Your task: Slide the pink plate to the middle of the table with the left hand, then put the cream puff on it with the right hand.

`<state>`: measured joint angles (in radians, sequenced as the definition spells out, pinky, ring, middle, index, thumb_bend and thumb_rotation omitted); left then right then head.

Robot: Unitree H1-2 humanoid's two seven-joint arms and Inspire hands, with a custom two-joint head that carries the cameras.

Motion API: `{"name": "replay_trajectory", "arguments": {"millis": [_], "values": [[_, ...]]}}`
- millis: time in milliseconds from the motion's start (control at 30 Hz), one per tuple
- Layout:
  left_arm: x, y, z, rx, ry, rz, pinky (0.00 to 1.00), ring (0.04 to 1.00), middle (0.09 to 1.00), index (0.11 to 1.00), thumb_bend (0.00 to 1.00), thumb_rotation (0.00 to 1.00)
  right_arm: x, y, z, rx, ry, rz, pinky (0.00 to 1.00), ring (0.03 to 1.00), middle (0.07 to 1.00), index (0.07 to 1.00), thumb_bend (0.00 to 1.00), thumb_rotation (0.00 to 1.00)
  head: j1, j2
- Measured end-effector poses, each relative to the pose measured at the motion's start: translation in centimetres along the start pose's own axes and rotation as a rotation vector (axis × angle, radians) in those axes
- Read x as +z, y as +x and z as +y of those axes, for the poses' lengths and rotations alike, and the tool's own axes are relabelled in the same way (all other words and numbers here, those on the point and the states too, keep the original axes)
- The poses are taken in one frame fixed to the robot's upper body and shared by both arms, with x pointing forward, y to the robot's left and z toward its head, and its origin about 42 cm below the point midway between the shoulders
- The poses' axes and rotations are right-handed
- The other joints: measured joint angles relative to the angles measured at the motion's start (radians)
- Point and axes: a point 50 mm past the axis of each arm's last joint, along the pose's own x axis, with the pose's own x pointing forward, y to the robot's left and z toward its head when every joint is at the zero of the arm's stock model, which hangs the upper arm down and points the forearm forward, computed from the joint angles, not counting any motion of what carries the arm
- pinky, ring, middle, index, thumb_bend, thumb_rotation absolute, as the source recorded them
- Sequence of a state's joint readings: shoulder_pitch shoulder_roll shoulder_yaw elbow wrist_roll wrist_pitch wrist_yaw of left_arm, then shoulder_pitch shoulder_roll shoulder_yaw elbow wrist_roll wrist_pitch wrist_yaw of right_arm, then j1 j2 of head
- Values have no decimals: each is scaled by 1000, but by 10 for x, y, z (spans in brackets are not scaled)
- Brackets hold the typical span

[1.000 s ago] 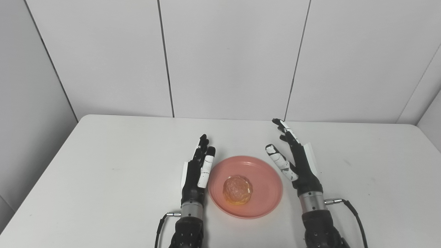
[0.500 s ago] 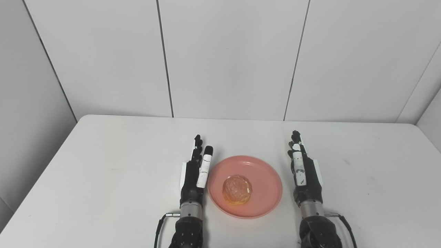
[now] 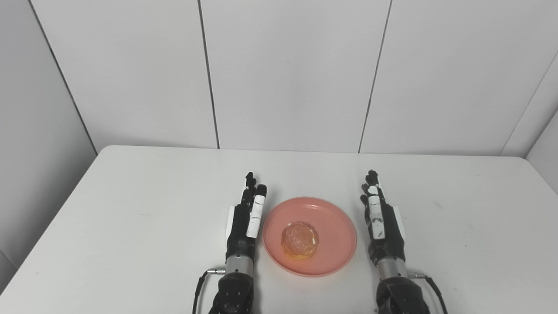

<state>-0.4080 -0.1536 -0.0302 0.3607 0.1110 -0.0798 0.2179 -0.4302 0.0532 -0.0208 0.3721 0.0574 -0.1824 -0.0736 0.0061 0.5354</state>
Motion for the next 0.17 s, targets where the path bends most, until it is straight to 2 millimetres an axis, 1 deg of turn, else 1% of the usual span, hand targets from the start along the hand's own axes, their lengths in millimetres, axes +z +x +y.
{"name": "replay_trajectory", "arguments": {"millis": [167], "values": [[0, 0, 1, -1, 3, 1, 1000, 1000, 1000, 1000, 818, 1000, 0, -1, 1, -29, 59, 4, 1000, 1000, 1000, 990, 800, 1000, 0, 0]]}}
